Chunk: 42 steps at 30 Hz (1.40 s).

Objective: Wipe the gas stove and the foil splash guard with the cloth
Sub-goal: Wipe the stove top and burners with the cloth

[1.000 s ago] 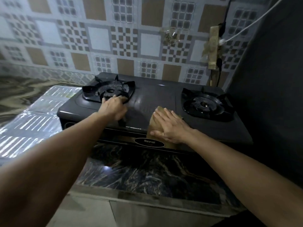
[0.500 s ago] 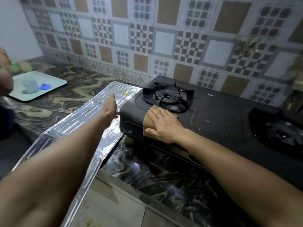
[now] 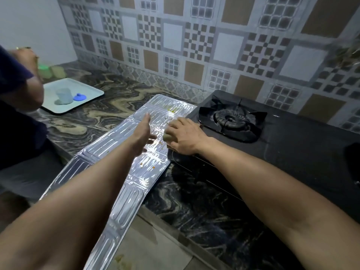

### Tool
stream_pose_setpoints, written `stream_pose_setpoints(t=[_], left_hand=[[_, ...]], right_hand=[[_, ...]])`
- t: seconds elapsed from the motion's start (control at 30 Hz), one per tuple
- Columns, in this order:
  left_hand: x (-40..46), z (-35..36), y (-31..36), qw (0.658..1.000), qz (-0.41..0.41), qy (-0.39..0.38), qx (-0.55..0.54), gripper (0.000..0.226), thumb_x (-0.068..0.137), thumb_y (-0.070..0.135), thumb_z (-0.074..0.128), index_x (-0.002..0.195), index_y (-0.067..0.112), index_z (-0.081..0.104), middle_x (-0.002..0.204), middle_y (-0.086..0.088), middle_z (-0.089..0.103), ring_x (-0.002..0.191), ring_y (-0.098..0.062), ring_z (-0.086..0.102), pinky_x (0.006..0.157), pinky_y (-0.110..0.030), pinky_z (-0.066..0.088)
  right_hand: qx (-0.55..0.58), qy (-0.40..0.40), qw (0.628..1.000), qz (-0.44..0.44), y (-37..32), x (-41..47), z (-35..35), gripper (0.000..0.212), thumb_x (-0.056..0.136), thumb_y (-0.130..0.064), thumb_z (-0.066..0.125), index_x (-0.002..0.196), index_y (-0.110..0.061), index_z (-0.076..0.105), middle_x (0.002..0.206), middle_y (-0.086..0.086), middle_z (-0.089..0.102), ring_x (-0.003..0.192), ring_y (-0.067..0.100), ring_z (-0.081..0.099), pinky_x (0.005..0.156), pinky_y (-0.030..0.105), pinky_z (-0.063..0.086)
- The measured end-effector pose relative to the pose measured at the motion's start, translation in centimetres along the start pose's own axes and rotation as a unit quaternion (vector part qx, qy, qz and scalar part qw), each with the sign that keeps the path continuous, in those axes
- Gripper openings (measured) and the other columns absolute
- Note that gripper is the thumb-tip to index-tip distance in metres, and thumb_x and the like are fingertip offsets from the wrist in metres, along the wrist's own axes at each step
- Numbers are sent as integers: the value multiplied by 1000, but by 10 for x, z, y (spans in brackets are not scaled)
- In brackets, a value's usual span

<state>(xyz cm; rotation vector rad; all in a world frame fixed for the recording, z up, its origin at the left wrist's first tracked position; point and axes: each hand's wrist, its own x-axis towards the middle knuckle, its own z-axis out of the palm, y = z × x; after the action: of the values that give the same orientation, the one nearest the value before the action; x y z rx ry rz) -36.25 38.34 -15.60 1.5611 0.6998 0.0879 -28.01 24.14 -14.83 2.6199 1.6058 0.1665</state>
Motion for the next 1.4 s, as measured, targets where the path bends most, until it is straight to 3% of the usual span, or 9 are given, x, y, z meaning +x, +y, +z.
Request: stream_pose_setpoints(t=[0.1, 0.23, 0.37, 0.6, 0.8, 1.0, 1.17, 1.23, 1.4], left_hand=[[-3, 10, 6, 998, 55, 26, 14, 68, 100, 56, 15, 150, 12, 30, 144, -20, 45, 116, -31, 49, 92, -40, 33], [0, 30, 18, 983, 143, 65, 98, 72, 98, 55, 18, 144, 4, 39, 149, -22, 40, 134, -37, 42, 111, -45, 30], [-15, 74, 26, 932, 222, 95, 270, 56, 99, 49, 24, 111, 7, 60, 120, -25, 60, 112, -40, 53, 87, -42, 37], [-68, 166, 23, 832, 384, 4, 399, 48, 99, 40, 32, 89, 6, 65, 105, -21, 65, 105, -38, 57, 94, -49, 42], [-98, 223, 13, 778, 415, -76, 466, 40, 101, 33, 34, 105, 9, 65, 120, -14, 63, 116, -33, 53, 102, -41, 33], [-116, 269, 2, 717, 453, -121, 516, 38, 101, 31, 34, 124, 10, 57, 143, -9, 49, 137, -22, 38, 110, -42, 24], [-120, 294, -8, 723, 432, -123, 526, 50, 102, 36, 30, 142, 7, 38, 160, -10, 22, 149, -23, 14, 119, -47, 10], [-116, 295, -11, 731, 425, -118, 521, 53, 102, 38, 27, 145, 7, 33, 161, -10, 18, 150, -23, 10, 120, -46, 9], [-110, 298, -15, 718, 435, -99, 534, 52, 101, 42, 27, 138, 8, 39, 157, -10, 28, 149, -25, 15, 119, -48, 14]], right_hand=[[-5, 13, 998, -56, -3, -12, 5, 36, 97, -44, 43, 130, -32, 51, 148, -3, 38, 140, 27, 25, 117, 42, 20], [14, 1, 999, 38, 1, -49, 8, 64, 95, -43, 47, 151, -31, 17, 161, 4, 11, 147, 31, 11, 119, 44, 13], [41, -1, 988, 147, 17, -112, 1, 79, 92, -58, 42, 153, -20, 10, 162, 8, 7, 148, 30, 5, 119, 42, 5], [37, -7, 970, 242, 58, -225, 4, 91, 82, -79, 18, 153, -22, 13, 162, 5, 9, 149, 27, 6, 121, 45, 6], [45, -4, 940, 339, 83, -319, 3, 97, 76, -82, 13, 153, -24, 13, 162, 3, 10, 149, 25, 6, 121, 45, 7], [24, -13, 911, 412, 103, -425, -1, 113, 63, -90, -9, 153, -25, 14, 162, 2, 12, 149, 22, 10, 121, 42, 11], [-16, -28, 876, 482, 116, -514, -4, 113, 65, -89, -13, 152, -25, 18, 161, -1, 18, 148, 22, 16, 119, 40, 15], [-9, -12, 849, 528, 124, -542, -5, 108, 69, -86, -12, 151, -25, 22, 160, 0, 21, 147, 23, 18, 119, 41, 16], [71, -12, 789, 610, 152, -552, 0, 69, 94, -63, 16, 153, -27, 16, 162, -3, 9, 149, 25, 5, 119, 48, 13]])
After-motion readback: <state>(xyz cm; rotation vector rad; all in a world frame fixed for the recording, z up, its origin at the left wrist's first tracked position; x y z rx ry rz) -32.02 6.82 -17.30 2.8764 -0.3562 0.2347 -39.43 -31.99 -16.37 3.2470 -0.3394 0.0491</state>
